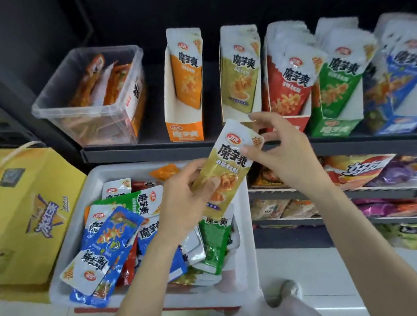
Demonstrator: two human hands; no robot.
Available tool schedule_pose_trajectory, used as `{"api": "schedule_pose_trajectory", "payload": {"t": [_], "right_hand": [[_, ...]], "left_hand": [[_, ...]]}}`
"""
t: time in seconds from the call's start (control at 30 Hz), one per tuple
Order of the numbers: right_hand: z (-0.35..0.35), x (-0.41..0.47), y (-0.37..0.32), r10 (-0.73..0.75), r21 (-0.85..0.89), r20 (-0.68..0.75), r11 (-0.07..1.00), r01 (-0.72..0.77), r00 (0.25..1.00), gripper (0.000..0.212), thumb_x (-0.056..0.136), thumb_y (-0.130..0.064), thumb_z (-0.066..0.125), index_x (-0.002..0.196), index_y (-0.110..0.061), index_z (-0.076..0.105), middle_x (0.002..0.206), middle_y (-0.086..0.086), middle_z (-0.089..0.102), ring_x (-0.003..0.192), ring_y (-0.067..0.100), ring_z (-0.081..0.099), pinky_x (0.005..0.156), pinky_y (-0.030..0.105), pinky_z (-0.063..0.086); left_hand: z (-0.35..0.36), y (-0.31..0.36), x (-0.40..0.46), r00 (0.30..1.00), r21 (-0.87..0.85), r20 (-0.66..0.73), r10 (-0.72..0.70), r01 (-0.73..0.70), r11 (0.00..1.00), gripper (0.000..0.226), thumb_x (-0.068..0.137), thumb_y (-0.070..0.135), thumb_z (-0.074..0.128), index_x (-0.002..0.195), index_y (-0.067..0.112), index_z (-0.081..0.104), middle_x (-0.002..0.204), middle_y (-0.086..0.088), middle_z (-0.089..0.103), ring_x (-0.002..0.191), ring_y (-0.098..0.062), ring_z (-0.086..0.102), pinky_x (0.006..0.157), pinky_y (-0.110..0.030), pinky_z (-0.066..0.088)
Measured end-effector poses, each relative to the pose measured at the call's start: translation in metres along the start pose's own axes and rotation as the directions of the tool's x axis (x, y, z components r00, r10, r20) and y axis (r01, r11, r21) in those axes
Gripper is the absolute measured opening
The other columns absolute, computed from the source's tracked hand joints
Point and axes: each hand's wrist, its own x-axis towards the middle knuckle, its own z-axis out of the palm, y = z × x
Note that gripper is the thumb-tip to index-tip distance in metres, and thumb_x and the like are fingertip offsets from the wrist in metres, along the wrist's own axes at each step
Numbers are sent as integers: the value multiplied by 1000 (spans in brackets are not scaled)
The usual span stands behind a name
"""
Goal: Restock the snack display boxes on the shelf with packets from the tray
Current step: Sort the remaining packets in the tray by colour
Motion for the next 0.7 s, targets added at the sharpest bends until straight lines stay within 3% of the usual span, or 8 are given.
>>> {"api": "schedule_pose_trajectory", "payload": {"t": [0.1, 0.23, 0.33, 0.43, 0.57, 0.7], "right_hand": [[-20, 14, -10, -27, 45, 83, 999, 23, 996, 16, 87, -20, 67, 94, -32, 59, 94, -7, 68, 66, 5, 66, 60, 23, 57], [-61, 41, -27, -257, -232, -222, 951, 205, 940, 4, 92, -26, 63, 93, -24, 59, 81, -7, 65, 62, 11, 66, 57, 33, 54], [-80, 70, -40, -408, -425, -381, 874, 235, 830, 21, 93, -32, 59, 101, -13, 63, 79, 1, 67, 63, 19, 63, 59, 37, 49], [-73, 111, -46, -504, -596, -278, 759, 264, 818, 20, 92, -29, 58, 101, -12, 63, 76, 4, 66, 67, 19, 59, 61, 31, 40], [-43, 164, -29, -407, -839, -70, 518, 167, 911, 25, 95, -28, 53, 113, -12, 59, 95, 13, 66, 90, 34, 61, 67, 36, 38], [-25, 193, -11, -443, -891, 20, 398, 217, 896, 21, 86, -15, 64, 105, -6, 65, 106, 14, 57, 98, 33, 48, 81, 38, 41]], "left_hand": [[0, 8, 25, 995, 37, 7, 98, -98, 995, 32, 85, 17, 68, 109, 36, 59, 98, 19, 68, 93, 2, 64, 83, -34, 55], [-3, 16, 72, 940, 240, -154, 305, -264, 934, 52, 85, 25, 70, 132, 25, 48, 124, 7, 57, 113, -3, 53, 96, -26, 44], [2, 14, 99, 910, 453, -97, 403, -320, 832, 45, 86, 27, 68, 128, 21, 52, 127, 2, 54, 114, -9, 49, 96, -28, 44], [19, 5, 113, 884, 544, -7, 468, -390, 743, 35, 84, 23, 69, 117, 16, 62, 120, -2, 56, 111, -21, 53, 89, -34, 49], [34, -2, 118, 889, 607, 39, 456, -384, 696, 22, 84, 23, 69, 104, 15, 69, 123, -3, 55, 110, -20, 52, 78, -31, 53], [34, -4, 120, 888, 604, 31, 458, -382, 699, 11, 82, 19, 71, 92, 15, 71, 123, -4, 58, 108, -20, 55, 69, -28, 55]]}}
